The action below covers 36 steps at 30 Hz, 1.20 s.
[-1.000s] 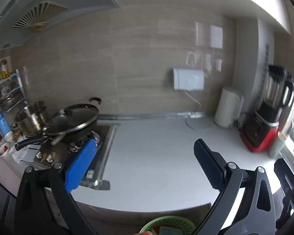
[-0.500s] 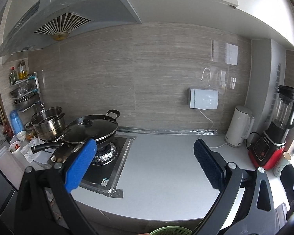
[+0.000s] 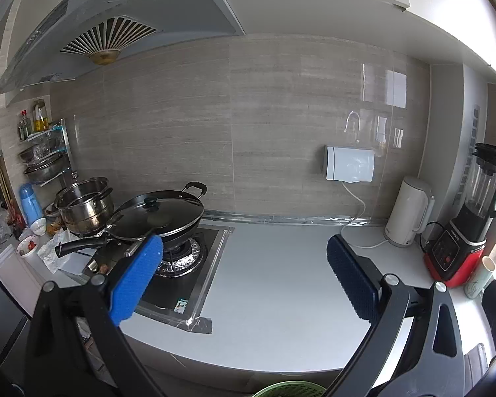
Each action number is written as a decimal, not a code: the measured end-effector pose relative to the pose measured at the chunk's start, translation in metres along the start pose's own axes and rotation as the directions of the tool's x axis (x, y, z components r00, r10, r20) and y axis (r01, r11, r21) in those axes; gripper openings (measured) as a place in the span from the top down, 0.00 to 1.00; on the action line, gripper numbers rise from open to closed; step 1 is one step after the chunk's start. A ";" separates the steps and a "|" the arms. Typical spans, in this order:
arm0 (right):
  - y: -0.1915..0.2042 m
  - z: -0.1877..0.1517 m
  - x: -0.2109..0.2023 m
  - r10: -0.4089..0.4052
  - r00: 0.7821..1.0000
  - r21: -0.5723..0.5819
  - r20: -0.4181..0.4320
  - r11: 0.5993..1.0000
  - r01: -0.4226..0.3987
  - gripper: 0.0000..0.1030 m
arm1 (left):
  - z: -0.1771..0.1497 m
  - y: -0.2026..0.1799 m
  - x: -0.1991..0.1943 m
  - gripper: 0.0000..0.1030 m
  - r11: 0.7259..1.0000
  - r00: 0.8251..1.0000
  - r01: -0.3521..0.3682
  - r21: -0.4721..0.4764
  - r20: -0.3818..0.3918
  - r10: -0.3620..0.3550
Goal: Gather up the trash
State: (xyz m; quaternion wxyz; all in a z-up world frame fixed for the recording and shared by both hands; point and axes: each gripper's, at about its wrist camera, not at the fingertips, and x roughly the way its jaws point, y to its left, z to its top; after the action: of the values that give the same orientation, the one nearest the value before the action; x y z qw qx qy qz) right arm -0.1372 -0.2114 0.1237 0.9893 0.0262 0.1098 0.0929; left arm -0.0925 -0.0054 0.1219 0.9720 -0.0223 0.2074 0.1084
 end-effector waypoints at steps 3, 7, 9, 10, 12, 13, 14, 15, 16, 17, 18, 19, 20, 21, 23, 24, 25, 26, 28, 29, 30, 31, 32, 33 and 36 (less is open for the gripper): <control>0.002 0.000 0.000 -0.005 1.000 -0.003 -0.001 1.000 0.005 0.02 | 0.000 0.000 0.001 0.07 1.000 1.000 -0.003 -0.001 -0.001 0.003; 0.002 -0.001 0.000 -0.006 1.000 -0.003 -0.001 1.000 0.006 0.02 | 0.000 0.003 0.004 0.07 1.000 1.000 0.001 -0.001 -0.013 -0.001; 0.003 -0.001 0.000 -0.008 1.000 -0.005 -0.005 1.000 0.008 0.02 | -0.001 0.003 0.005 0.07 1.000 1.000 -0.003 0.003 -0.014 0.003; 0.004 -0.001 0.000 -0.008 1.000 -0.006 -0.005 1.000 0.008 0.02 | -0.002 0.003 0.005 0.07 1.000 1.000 -0.004 0.004 -0.013 0.004; 0.005 -0.001 0.000 -0.009 1.000 -0.006 -0.006 1.000 0.009 0.02 | -0.002 0.003 0.006 0.07 1.000 1.000 -0.006 0.009 -0.014 0.007; 0.005 -0.001 -0.001 -0.008 1.000 -0.007 -0.006 1.000 0.008 0.02 | -0.002 0.003 0.006 0.07 1.000 1.000 -0.008 0.010 -0.015 0.008; 0.006 -0.001 -0.001 -0.007 1.000 -0.008 -0.006 1.000 0.007 0.02 | -0.002 0.003 0.007 0.07 1.000 1.000 -0.007 0.011 -0.017 0.008; 0.006 0.000 -0.001 -0.008 1.000 -0.009 -0.005 1.000 0.008 0.02 | -0.002 0.003 0.007 0.07 1.000 1.000 -0.007 0.012 -0.020 0.007; 0.006 0.000 -0.001 -0.009 1.000 -0.011 -0.005 1.000 0.009 0.02 | -0.001 0.003 0.008 0.07 1.000 1.000 -0.005 0.011 -0.023 0.005; 0.006 0.000 0.000 -0.009 1.000 -0.011 -0.006 1.000 0.009 0.02 | -0.001 0.003 0.009 0.07 1.000 1.000 -0.002 0.010 -0.027 0.003; 0.006 0.000 0.000 -0.010 1.000 -0.012 -0.006 1.000 0.010 0.02 | -0.001 0.004 0.010 0.07 1.000 1.000 -0.002 0.008 -0.029 0.002; 0.005 0.000 0.001 -0.010 1.000 -0.011 -0.006 1.000 0.010 0.02 | -0.001 0.004 0.011 0.07 1.000 1.000 -0.003 0.006 -0.031 0.003; 0.005 -0.001 0.001 -0.009 1.000 -0.011 -0.006 1.000 0.009 0.02 | -0.001 0.004 0.011 0.07 1.000 1.000 -0.005 0.004 -0.031 0.005; 0.005 -0.001 0.001 -0.008 1.000 -0.009 -0.006 1.000 0.008 0.02 | -0.001 0.004 0.011 0.07 1.000 1.000 -0.005 0.002 -0.030 0.005; 0.003 -0.001 0.001 -0.007 1.000 -0.008 -0.007 1.000 0.007 0.02 | -0.001 0.004 0.012 0.07 1.000 0.999 -0.006 0.007 -0.031 0.007; 0.002 -0.001 0.002 -0.007 1.000 -0.006 -0.007 1.000 0.007 0.02 | -0.001 0.004 0.012 0.07 1.000 0.999 -0.009 0.007 -0.031 0.009; 0.001 -0.001 0.002 -0.007 1.000 -0.005 -0.007 1.000 0.007 0.02 | -0.001 0.003 0.012 0.07 1.000 0.999 -0.010 0.008 -0.030 0.011; 0.001 -0.001 0.002 -0.006 1.000 -0.004 -0.008 1.000 0.006 0.02 | -0.001 0.003 0.012 0.07 1.000 0.999 -0.012 0.008 -0.029 0.012; 0.000 -0.002 0.002 -0.003 1.000 -0.004 -0.007 1.000 0.003 0.02 | 0.000 0.003 0.012 0.07 1.000 1.000 -0.014 0.008 -0.028 0.014; 0.000 -0.002 0.002 -0.004 1.000 -0.003 -0.008 1.000 0.004 0.02 | 0.000 0.002 0.012 0.07 1.000 1.000 -0.017 0.007 -0.027 0.017; 0.000 -0.002 0.002 -0.004 1.000 -0.004 -0.008 1.000 0.004 0.02 | 0.001 0.002 0.012 0.07 1.000 1.000 -0.017 0.008 -0.026 0.017; -0.001 -0.002 0.003 -0.004 1.000 -0.003 -0.007 1.000 0.004 0.02 | 0.001 0.001 0.012 0.07 1.000 1.000 -0.015 0.010 -0.023 0.015; 0.000 -0.002 0.003 -0.004 1.000 -0.002 -0.008 1.000 0.004 0.02 | 0.001 0.001 0.012 0.07 1.000 1.000 -0.016 0.010 -0.021 0.016; -0.001 -0.002 0.003 -0.003 1.000 -0.001 -0.009 1.000 0.003 0.02 | 0.001 0.000 0.012 0.07 1.000 1.000 -0.017 0.011 -0.019 0.017; -0.002 -0.002 0.004 -0.003 1.000 -0.001 -0.012 1.000 0.003 0.02 | 0.001 0.000 0.013 0.07 1.000 1.000 -0.024 0.006 -0.020 0.024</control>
State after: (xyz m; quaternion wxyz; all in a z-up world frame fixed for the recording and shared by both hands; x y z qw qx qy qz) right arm -0.1338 -0.2121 0.1204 0.9887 0.0250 0.1156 0.0918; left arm -0.0807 -0.0027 0.1177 0.9686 -0.0181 0.2176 0.1192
